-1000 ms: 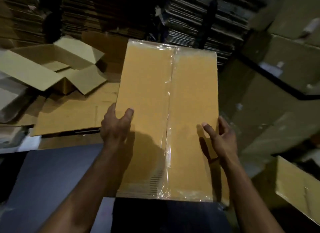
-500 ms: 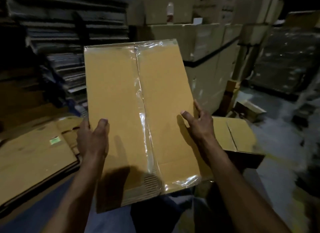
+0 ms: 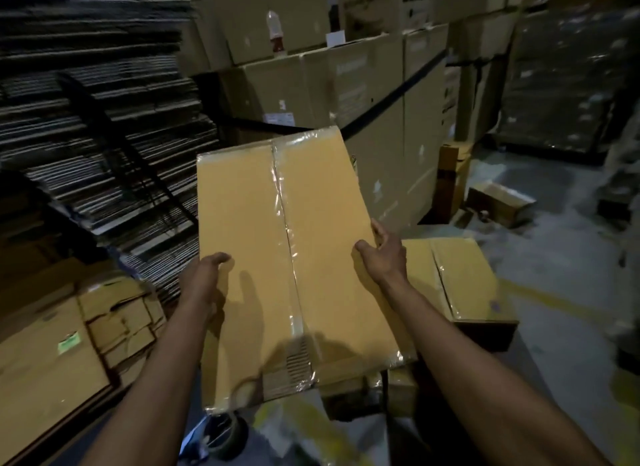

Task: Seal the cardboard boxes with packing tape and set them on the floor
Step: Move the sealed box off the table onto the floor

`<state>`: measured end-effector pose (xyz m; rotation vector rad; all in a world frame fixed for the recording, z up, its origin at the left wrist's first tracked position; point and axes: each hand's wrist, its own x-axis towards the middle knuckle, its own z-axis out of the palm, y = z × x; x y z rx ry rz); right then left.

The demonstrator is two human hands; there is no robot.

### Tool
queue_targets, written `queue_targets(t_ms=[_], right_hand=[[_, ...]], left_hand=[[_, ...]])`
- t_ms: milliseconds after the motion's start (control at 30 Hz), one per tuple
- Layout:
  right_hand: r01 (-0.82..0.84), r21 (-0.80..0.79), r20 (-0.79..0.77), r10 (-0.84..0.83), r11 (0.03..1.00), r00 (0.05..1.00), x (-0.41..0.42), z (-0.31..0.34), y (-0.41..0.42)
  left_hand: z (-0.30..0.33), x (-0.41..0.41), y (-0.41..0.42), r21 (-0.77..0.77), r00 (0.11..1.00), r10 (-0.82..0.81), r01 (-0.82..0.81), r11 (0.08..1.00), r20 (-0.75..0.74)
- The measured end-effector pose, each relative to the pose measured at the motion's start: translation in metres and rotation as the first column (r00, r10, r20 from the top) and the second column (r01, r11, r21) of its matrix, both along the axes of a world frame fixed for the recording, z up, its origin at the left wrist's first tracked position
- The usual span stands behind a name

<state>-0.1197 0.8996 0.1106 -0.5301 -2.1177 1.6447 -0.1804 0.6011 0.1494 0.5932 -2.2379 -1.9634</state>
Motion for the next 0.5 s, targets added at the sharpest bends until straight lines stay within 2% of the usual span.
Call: queue_targets(t_ms=[167, 267, 400, 500], right_hand=[[0.0, -0.03, 0.071, 0.002, 1.0, 0.997, -0.026, -0.039, 0.024], [0.003, -0.023, 0.114, 0.0, 1.0, 0.993, -0.052, -0.062, 0.034], [0.011, -0.044, 0.235, 0.0, 0.999, 0.972, -0.115, -0.107, 0.043], [-0.021, -0.05, 0.304, 0.035, 0.999, 0.952, -0.166, -0.116, 0.027]], left_hand=[[-0.052, -0.027, 0.022, 0.083, 0.999, 0.036, -0.036, 0.996, 0.005], [-0.097, -0.044, 0.033, 0.081, 0.996, 0.085, -0.087, 0.993, 0.029], [-0.158, -0.087, 0.035, 0.071, 0.985, 0.08, -0.092, 0.993, 0.156], [-0.196, -0.134, 0.029, 0.035, 0.966, 0.123, -0.134, 0.99, 0.227]])
